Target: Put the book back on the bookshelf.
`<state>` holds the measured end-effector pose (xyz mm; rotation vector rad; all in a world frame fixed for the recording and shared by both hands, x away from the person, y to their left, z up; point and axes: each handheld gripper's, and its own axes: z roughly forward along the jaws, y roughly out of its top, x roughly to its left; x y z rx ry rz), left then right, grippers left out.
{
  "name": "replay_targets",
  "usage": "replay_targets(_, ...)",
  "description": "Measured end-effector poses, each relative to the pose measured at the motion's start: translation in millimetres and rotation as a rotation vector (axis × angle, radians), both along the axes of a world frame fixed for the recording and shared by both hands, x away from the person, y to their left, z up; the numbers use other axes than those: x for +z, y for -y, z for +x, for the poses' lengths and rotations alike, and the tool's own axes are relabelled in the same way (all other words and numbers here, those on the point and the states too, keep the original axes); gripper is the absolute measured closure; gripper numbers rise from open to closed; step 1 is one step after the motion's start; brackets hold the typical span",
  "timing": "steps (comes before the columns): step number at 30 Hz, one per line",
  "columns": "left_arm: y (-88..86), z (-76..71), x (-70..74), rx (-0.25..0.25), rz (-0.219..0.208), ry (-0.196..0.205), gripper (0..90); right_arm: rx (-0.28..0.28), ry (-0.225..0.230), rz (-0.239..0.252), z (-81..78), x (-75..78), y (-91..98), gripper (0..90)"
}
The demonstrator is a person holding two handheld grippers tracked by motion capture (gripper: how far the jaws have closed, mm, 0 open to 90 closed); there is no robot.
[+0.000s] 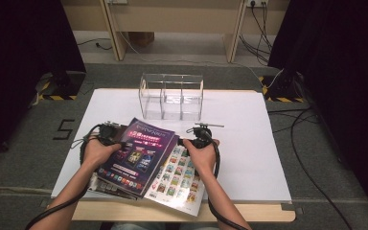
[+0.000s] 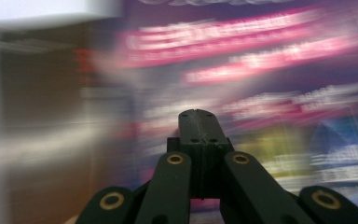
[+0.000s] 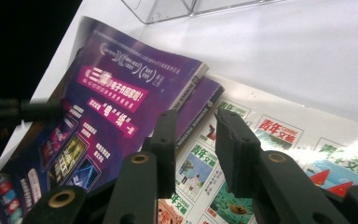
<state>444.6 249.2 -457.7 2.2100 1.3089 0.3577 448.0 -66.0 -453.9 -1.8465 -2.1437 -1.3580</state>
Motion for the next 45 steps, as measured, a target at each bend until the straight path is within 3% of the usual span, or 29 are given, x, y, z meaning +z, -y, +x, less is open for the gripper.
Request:
replay_targets(1, 5.3, -1.1, 8.2, 0.002, 0.169, 0.091, 90.0, 0.006, -0.002, 0.001, -1.5, 1.4, 1.4, 67.7)
replay_targets(2, 5.3, -1.1, 8.2, 0.002, 0.169, 0.091, 90.0, 0.006, -0.002, 0.001, -1.5, 1.4, 1.4, 67.7)
replay_targets(3, -3.3, 0.7, 14.5, 0.013, 0.089, 0.083, 90.0, 0.009, 0.001, 0.002, -4.5, 3.3, 5.4, 67.6)
replay_targets(4, -12.3, 1.7, 21.7, 0.046, 0.072, 0.104, 90.0, 0.009, 0.001, 0.002, -4.5, 3.3, 5.4, 67.6)
replay_targets(5, -26.8, 3.8, 33.4, 0.11, 0.123, 0.152, 90.0, 0.005, 0.001, -0.002, -4.3, 4.4, 9.1, 67.5)
replay_targets(6, -26.8, 3.8, 33.4, 0.11, 0.123, 0.152, 90.0, 0.005, 0.001, -0.002, -4.3, 4.4, 9.1, 67.5)
replay_targets(7, -32.2, 6.1, 34.8, 0.125, 0.11, 0.141, 90.0, 0.002, 0.003, -0.007, -2.1, 5.8, 10.3, 67.6)
replay_targets(9, -37.9, 13.0, 28.2, 0.148, 0.176, 0.116, 90.0, 0.004, 0.009, -0.008, -1.1, 6.3, 10.6, 67.6)
replay_targets(10, -40.6, 16.8, 21.9, 0.153, 0.153, 0.084, 90.0, 0.0, 0.011, -0.006, -0.8, 6.8, 10.6, 67.6)
replay_targets(13, -42.6, 23.2, 5.8, 0.145, 0.067, 0.02, 90.0, -0.001, 0.0, -0.003, -0.2, 4.4, 8.5, 67.5)
replay_targets(16, -39.3, 25.1, -2.0, 0.13, 0.049, -0.007, 90.0, -0.001, -0.01, -0.007, 1.2, 1.9, 6.8, 67.5)
replay_targets(21, -37.6, 27.0, -7.2, 0.106, 0.074, -0.015, 90.0, 0.001, -0.025, -0.009, 1.8, -1.5, 4.3, 67.5)
replay_targets(23, -30.1, 24.5, -7.8, 0.066, 0.102, -0.009, 90.0, 0.002, -0.019, -0.012, 2.6, -3.1, 5.7, 67.5)
replay_targets(28, -12.5, 20.5, -7.4, 0.006, 0.098, 0.002, 90.0, -0.005, -0.026, -0.014, 3.7, -4.4, 5.7, 67.2)
replay_targets(34, 7.6, 10.7, -3.5, -0.049, 0.197, 0.039, 90.0, -0.049, -0.048, 0.008, 3.7, -6.0, 12.6, 59.9)
replay_targets(38, 22.5, 2.9, -3.3, -0.101, 0.188, 0.035, 90.0, -0.045, -0.077, 0.022, 4.5, -6.1, 13.5, 57.7)
replay_targets(40, 26.1, 0.9, -3.9, -0.098, 0.211, 0.047, 90.0, -0.046, -0.082, 0.011, 4.2, -6.2, 12.9, 56.8)
replay_targets(41, 24.4, 0.4, -4.2, -0.092, 0.194, 0.047, 90.0, -0.045, -0.105, 0.021, 3.7, -7.5, 14.0, 56.7)
replay_targets(45, 22.8, -1.9, -2.6, -0.097, 0.179, 0.044, 90.0, -0.043, -0.129, 0.014, 2.8, -10.4, 14.8, 55.2)
